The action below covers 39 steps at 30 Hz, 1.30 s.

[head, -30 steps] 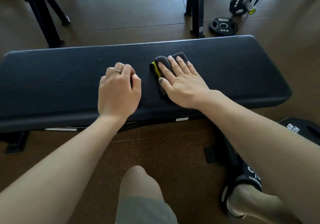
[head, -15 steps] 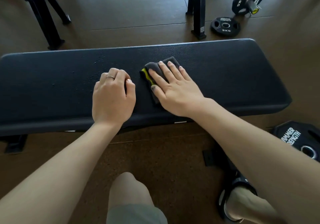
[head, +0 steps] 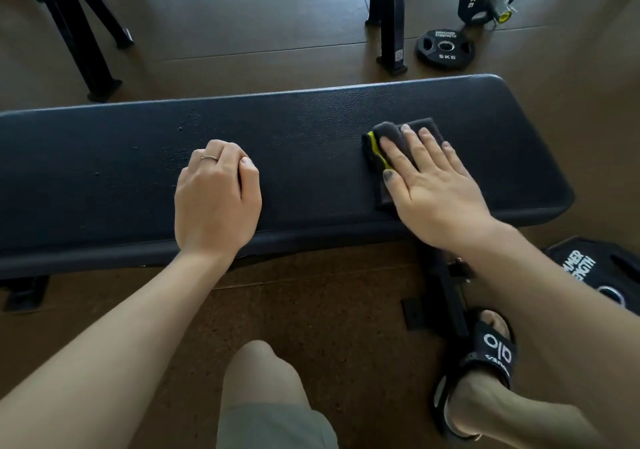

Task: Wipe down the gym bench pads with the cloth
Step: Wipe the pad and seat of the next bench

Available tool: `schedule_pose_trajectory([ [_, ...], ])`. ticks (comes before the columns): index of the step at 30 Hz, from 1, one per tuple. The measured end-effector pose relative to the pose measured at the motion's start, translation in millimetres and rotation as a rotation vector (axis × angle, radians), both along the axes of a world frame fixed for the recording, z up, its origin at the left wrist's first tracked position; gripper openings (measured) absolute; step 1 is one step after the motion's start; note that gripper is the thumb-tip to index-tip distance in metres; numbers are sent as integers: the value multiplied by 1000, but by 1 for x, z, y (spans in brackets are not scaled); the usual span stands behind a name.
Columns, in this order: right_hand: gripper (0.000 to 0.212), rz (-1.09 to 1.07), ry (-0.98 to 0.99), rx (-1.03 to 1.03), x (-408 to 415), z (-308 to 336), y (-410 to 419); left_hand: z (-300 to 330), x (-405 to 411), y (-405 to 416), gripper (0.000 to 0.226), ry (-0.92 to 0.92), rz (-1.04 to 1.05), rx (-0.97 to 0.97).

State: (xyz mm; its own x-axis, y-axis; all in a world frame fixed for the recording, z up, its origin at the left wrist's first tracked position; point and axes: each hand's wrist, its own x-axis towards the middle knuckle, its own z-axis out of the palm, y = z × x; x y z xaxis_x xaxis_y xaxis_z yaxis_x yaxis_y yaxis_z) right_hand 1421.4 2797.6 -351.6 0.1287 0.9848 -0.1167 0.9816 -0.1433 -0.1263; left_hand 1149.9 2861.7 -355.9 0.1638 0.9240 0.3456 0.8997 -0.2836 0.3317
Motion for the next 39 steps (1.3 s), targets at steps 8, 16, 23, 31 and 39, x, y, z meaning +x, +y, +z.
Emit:
schedule_pose_trajectory([
  [8, 59, 268, 124, 91, -129, -4, -28, 1, 0, -2, 42, -16, 5, 1],
  [16, 58, 1, 18, 79, -32, -6, -41, 1, -2, -4, 40, -108, 3, 37],
  [23, 55, 339, 119, 99, -146, -7, -31, 16, -63, 7, 39, 34, 7, 102],
  [31, 56, 353, 7, 51, -73, -1, -36, 1, -90, 10, 37, 68, 126, 107],
  [39, 52, 441, 132, -9, -153, 4, 54, 0, -94, 12, 38, 94, 126, 91],
])
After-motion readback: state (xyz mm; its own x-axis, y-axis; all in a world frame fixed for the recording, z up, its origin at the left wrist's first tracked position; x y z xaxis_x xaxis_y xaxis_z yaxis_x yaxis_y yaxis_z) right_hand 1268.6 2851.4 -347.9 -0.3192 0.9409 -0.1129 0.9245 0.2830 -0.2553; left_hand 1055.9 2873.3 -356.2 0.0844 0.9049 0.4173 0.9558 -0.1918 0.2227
